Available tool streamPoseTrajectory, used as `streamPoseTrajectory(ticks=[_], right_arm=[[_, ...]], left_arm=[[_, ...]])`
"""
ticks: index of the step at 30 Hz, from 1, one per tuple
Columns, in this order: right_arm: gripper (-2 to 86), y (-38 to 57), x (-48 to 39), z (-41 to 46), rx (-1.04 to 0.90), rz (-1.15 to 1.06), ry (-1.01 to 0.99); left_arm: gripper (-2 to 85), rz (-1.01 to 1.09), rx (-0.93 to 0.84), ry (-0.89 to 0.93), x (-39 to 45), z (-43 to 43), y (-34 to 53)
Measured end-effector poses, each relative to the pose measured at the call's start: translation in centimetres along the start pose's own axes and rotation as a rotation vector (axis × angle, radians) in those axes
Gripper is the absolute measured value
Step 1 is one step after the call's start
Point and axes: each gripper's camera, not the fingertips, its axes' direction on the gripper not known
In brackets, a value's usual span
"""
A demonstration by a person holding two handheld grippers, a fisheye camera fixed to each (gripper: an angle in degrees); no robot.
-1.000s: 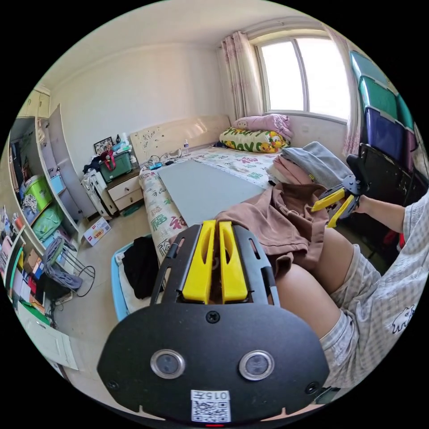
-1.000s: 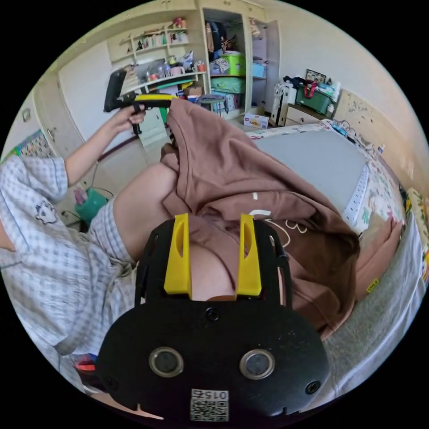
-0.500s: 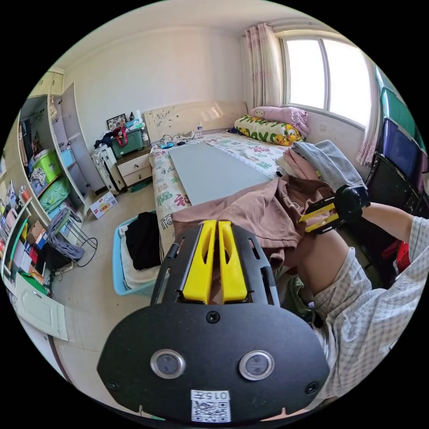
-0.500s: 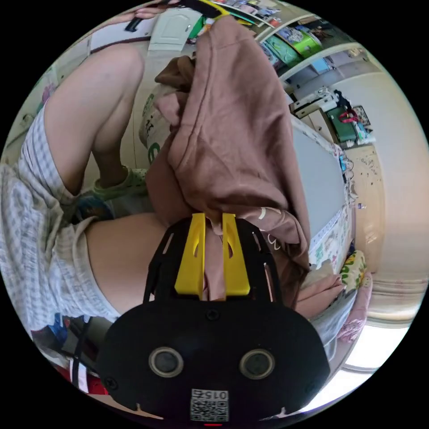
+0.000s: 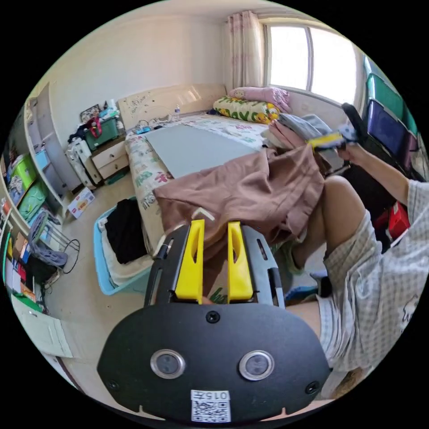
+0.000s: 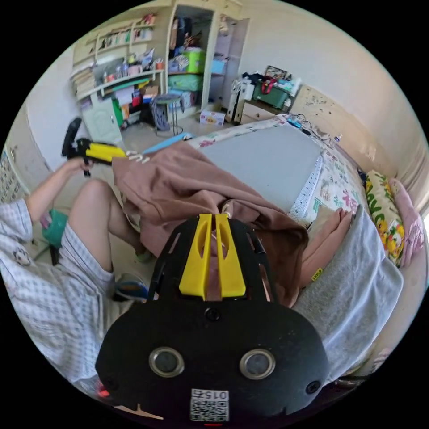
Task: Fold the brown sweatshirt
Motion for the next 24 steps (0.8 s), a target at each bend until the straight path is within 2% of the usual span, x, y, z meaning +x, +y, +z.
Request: streamPoseTrajectory(ticks=[3, 7, 9, 12, 15, 16, 18, 20, 22, 24], right_arm=[[-0.6, 2.2, 3.8, 0.8, 0.081, 0.071, -0.079], [-0.6, 4.1, 8.9, 4.3, 0.140, 0.091, -0.149], [-0.6, 4.0, 12.6, 5.6, 0.178, 0.160, -0.185], [-0.5, 0.4, 21.8, 8.1, 0.276, 0.268, -0.229], [0.0, -7.2, 32.4, 12.9, 0.290, 0.381, -0.221], [0.3, -11.0, 35.7, 15.4, 0.267, 0.395, -0.147], [0.9, -16.8, 40.2, 19.1, 0.259, 0.439, -0.019], [2.3, -23.7, 45.1, 26.1, 0.124, 0.479, 0.153], [3.2, -25.1, 47.3, 30.5, 0.037, 0.550, 0.248], [3.9, -24.0, 47.2, 33.0, 0.021, 0.551, 0.188]], left_arm=[[8.0, 0.127, -0.014, 0.014, 0.5, 1.6, -0.1], [2.2, 0.276, 0.006, 0.039, -0.6, 1.1, -3.7], [1.4, 0.238, 0.082, 0.035, -3.3, -0.8, -7.0], [0.8, 0.150, 0.180, -0.013, -10.4, -1.9, -16.3], [0.6, 0.084, 0.246, -0.027, -18.5, 1.6, -28.4], [0.6, 0.046, 0.254, -0.045, -21.7, 4.2, -33.3], [0.8, 0.013, 0.193, -0.105, -26.0, 9.2, -40.6], [1.2, -0.063, 0.095, -0.122, -31.3, 17.5, -48.0], [1.9, -0.209, -0.006, -0.148, -34.4, 22.2, -50.5], [2.6, -0.332, 0.017, -0.110, -35.7, 23.5, -49.9]])
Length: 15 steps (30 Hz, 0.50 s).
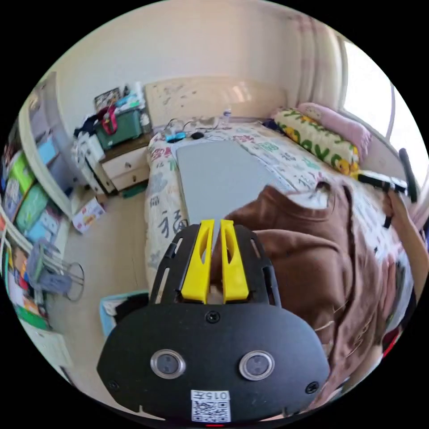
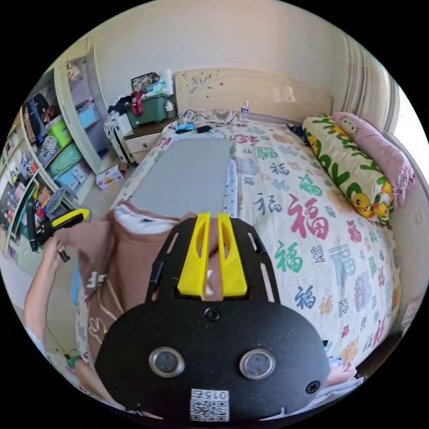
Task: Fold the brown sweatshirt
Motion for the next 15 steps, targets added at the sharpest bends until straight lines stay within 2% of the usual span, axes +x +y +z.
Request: streamPoseTrajectory(ticks=[3, 5, 7, 11, 15], right_arm=[[5.4, 7.8, -2.0, 1.8, -0.127, -0.162, -0.241], [5.9, 17.8, -3.4, 2.0, -0.264, -0.228, -0.369], [6.3, 25.2, -3.2, 2.0, -0.375, -0.187, -0.380], [7.0, 38.3, -0.3, 1.0, -0.565, 0.073, -0.311], [8.8, 42.1, -1.3, 1.4, -0.642, 0.166, -0.275]], left_arm=[[5.1, -0.043, -0.047, 0.204, -1.4, -0.7, 4.7], [7.5, -0.104, -0.194, 0.319, -2.7, -2.6, 12.2], [8.6, -0.225, -0.290, 0.382, -4.1, -5.0, 19.2], [7.4, -0.450, -0.429, 0.416, -4.5, -12.6, 31.6], [8.2, -0.457, -0.465, 0.409, -2.2, -14.6, 33.4]])
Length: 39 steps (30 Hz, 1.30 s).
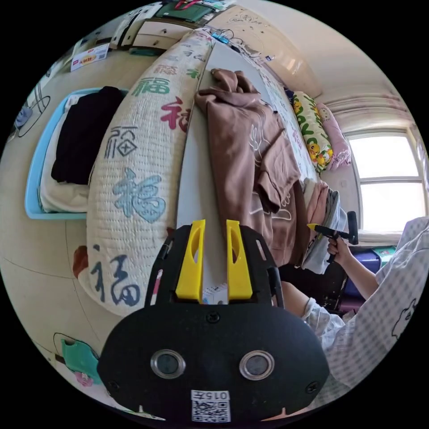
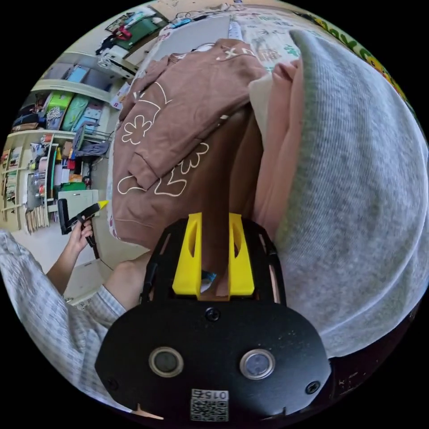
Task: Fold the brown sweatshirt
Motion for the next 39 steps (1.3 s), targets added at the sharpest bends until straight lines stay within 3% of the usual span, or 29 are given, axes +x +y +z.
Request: streamPoseTrajectory(ticks=[6, 10, 12, 14, 19, 22, 25, 31, 35, 39], right_arm=[[11.6, -4.5, -14.3, 7.0, -0.061, -0.357, -0.215], [16.4, -5.7, -22.9, 15.0, -0.137, -0.462, -0.122], [13.7, -7.0, -22.6, 17.1, -0.115, -0.343, -0.142], [4.4, -8.9, -19.0, 18.1, -0.113, -0.097, -0.146], [3.9, -10.5, -9.7, 15.9, -0.034, 0.089, -0.346], [3.9, -11.8, -8.2, 16.2, -0.044, 0.074, -0.384], [4.0, -13.0, -9.0, 17.3, -0.072, 0.049, -0.404], [4.0, -14.2, -10.4, 17.7, -0.068, 0.070, -0.452], [4.5, -14.8, -12.6, 16.1, -0.055, 0.009, -0.454], [5.1, -13.5, -15.0, 10.8, 0.031, -0.097, -0.393]], left_arm=[[7.1, 0.009, -0.021, 0.203, 3.6, 2.7, -4.1], [6.2, 0.168, -0.006, 0.347, 9.2, 2.5, -9.6], [7.6, 0.205, -0.054, 0.383, 11.0, 3.3, -12.0], [8.2, 0.195, -0.095, 0.394, 11.5, 3.3, -14.1], [7.6, 0.037, 0.046, 0.428, 6.4, -2.0, -12.7], [9.6, -0.099, 0.008, 0.351, 3.1, -2.7, -10.0], [11.6, -0.174, -0.082, 0.407, 3.0, -0.6, -7.5], [14.0, -0.056, 0.032, 0.359, 6.0, 2.5, -7.6], [9.6, 0.037, 0.003, 0.521, 7.8, 4.3, -10.4], [3.5, -0.004, -0.017, 0.608, 6.6, 1.4, -9.6]])
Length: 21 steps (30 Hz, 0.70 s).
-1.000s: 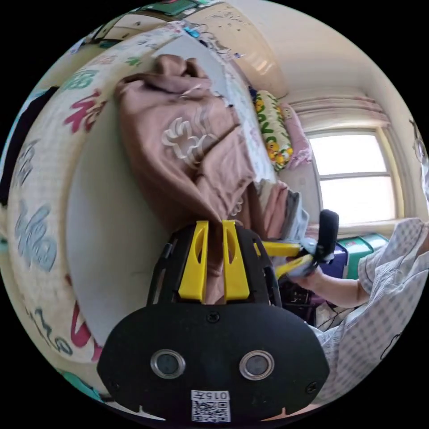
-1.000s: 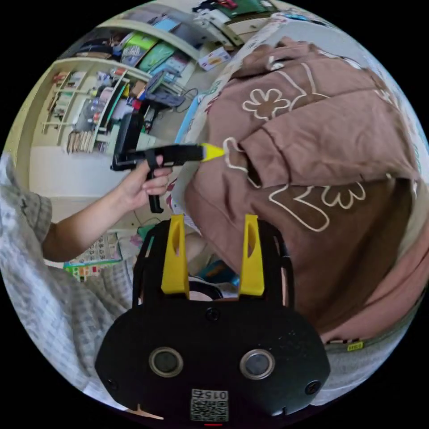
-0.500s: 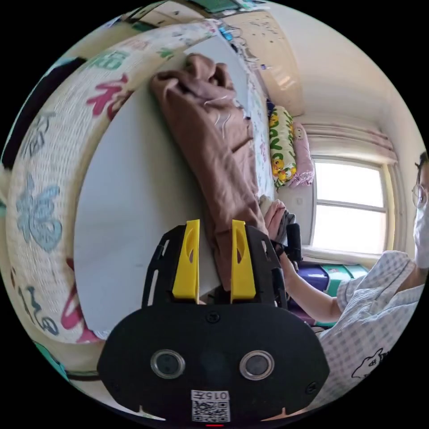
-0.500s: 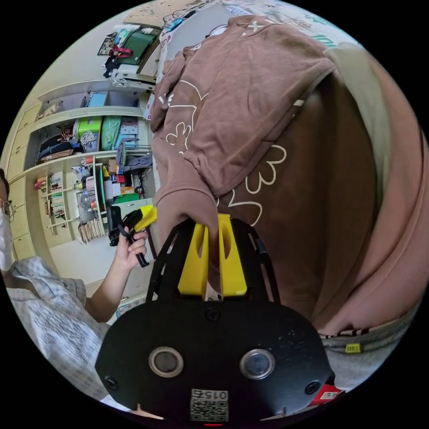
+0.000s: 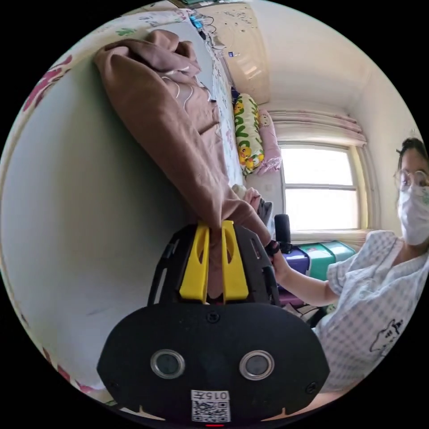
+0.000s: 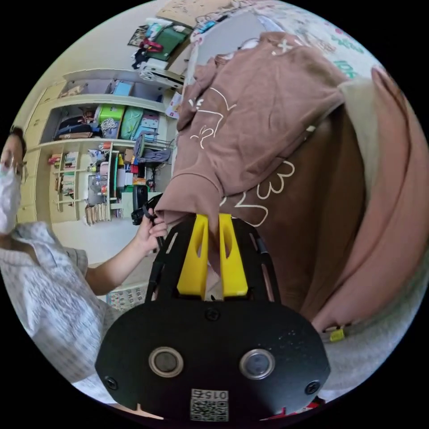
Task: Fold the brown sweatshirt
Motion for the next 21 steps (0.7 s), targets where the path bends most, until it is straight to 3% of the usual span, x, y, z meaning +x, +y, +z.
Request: streamPoseTrajectory(ticks=[3, 5, 8, 13, 18, 21], right_arm=[[6.7, 1.3, -3.0, -3.6, 0.018, -0.037, 0.258], [9.2, 2.0, -3.7, -3.5, -0.054, -0.013, 0.466], [12.0, 1.8, -3.3, -0.7, -0.188, 0.059, 0.583], [8.0, -0.5, -4.6, 2.8, -0.282, 0.079, 0.792], [2.7, -1.7, -4.2, 3.1, -0.387, 0.073, 0.791], [3.4, -2.9, -2.7, 2.4, -0.465, 0.166, 0.583]], left_arm=[[0.6, -0.003, -0.001, -0.018, 1.4, -5.6, 3.0], [-0.4, -0.025, -0.024, -0.191, 2.8, -10.3, 5.8], [-0.7, -0.103, -0.046, -0.424, 3.1, -14.4, 8.7], [-0.8, -0.131, -0.088, -0.555, 2.9, -15.3, 10.3], [-0.6, -0.135, -0.165, -0.629, 2.1, -13.3, 11.7], [-0.2, -0.158, -0.221, -0.622, 0.5, -10.5, 13.4]])
